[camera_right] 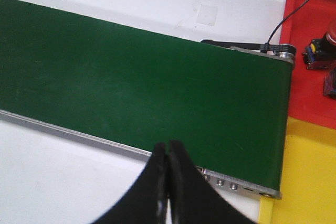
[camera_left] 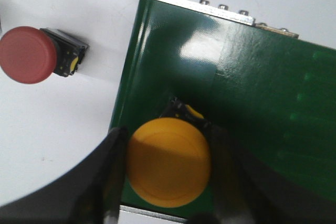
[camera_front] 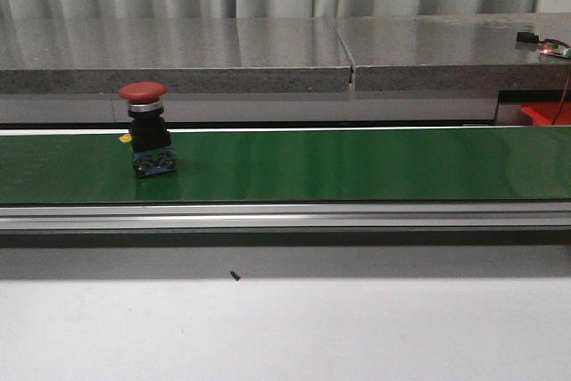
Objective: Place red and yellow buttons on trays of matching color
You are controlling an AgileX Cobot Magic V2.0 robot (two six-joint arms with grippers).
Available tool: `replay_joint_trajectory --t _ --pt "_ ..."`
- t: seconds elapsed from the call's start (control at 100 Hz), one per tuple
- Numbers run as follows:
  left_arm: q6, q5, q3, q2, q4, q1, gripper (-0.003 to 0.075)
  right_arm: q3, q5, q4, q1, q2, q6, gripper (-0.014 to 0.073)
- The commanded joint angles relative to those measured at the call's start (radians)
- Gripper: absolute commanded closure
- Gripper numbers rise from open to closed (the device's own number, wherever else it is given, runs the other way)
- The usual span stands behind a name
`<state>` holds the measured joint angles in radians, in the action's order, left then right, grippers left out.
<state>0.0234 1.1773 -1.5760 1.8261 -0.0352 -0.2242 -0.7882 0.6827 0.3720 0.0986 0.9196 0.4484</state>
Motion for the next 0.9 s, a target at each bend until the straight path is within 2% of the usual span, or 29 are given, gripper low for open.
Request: replay_joint_trajectory --t 0.0,0.14,0.21,0.25,0.55,0.74,0.89 --pt "-0.009 -0.021 -0.018 -0.055 -0.002 0.005 0.0458 -0.028 -0.043 0.014 -0.001 -0.013 0.005 0.0662" --pt "-0.023 -0.016 -0.018 -0.069 -0.028 0.008 0.0206 -0.028 -0.043 0.014 -0.001 -0.013 0.005 0.0662" --pt "-0.023 -0.013 -0.018 -0.087 -0.028 0.014 0.0125 -0.028 -0.043 0.014 -0.001 -0.013 0.005 0.0662" --pt "-0.029 -0.013 -0.018 -0.101 -0.028 0.019 0.0105 -0.028 -0.043 0.014 -0.001 -0.013 0.005 0.0662" --pt "-0.053 -0.042 -0.02 -0.231 -0.036 0.098 0.0101 -0.028 -0.043 0.014 -0.001 -0.013 0.005 0.0662" --pt "-0.098 -0.135 0.009 -0.355 -0.059 0.197 0.0101 -0.028 -0.043 0.014 -0.001 -0.013 0.005 0.0662" --pt "-0.122 -0.27 0.138 -0.487 -0.057 0.277 0.0101 -0.028 -0.043 0.014 -0.001 -0.013 0.005 0.0662"
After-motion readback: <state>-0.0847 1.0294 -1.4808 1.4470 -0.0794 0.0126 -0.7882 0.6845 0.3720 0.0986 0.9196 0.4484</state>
